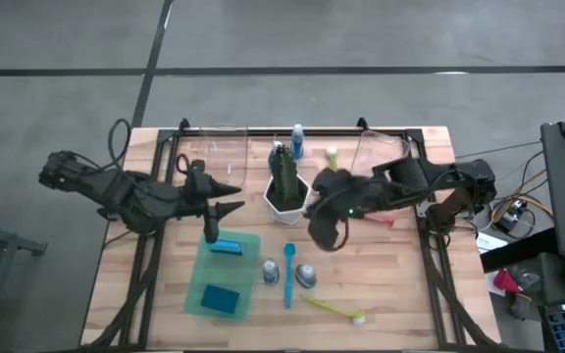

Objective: Pick & Place Kitchen Sink Supplies
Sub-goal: Put the blue dishwashing liquid bottle into the right transparent bin

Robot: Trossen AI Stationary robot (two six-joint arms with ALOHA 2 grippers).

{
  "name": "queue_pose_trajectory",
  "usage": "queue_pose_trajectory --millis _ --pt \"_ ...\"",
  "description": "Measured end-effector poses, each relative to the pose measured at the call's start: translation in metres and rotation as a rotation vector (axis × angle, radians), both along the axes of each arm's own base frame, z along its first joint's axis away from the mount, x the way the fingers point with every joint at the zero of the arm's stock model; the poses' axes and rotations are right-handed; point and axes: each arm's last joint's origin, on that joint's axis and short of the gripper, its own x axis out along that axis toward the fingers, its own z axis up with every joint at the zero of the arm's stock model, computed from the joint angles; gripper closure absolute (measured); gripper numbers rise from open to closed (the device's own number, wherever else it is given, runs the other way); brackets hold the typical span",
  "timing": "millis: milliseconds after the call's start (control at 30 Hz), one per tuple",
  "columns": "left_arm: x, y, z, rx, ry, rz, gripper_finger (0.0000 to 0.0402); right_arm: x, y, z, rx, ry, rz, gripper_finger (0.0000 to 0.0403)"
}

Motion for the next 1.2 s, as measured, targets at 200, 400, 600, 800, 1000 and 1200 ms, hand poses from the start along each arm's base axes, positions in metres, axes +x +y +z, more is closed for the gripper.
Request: queue_pose_trajectory --millis 200,400,600,800,1000,1200 --pt "0.003 0.004 0.008 0.050 -0.061 0.009 0.0248 -0.005 0.020 -0.021 0.181 0.206 0.014 0.0282" --pt "0.004 0.005 0.010 0.062 -0.077 0.012 0.0248 0.000 0.036 -0.043 0.285 0.309 -0.018 0.0216" --pt "0.004 0.006 0.010 0.077 -0.074 0.019 0.0248 0.009 0.041 -0.069 0.296 0.372 -0.031 0.0163" --pt "0.003 0.006 0.011 0.077 -0.076 0.018 0.0248 0.019 0.047 -0.091 0.298 0.368 -0.001 0.0140" --pt "0.002 0.006 0.012 0.076 -0.081 0.018 0.0248 0.024 0.051 -0.118 0.286 0.379 0.013 0.0131" --pt "0.000 0.007 0.012 0.078 -0.083 0.017 0.0248 0.031 0.056 -0.133 0.307 0.318 0.034 0.0130"
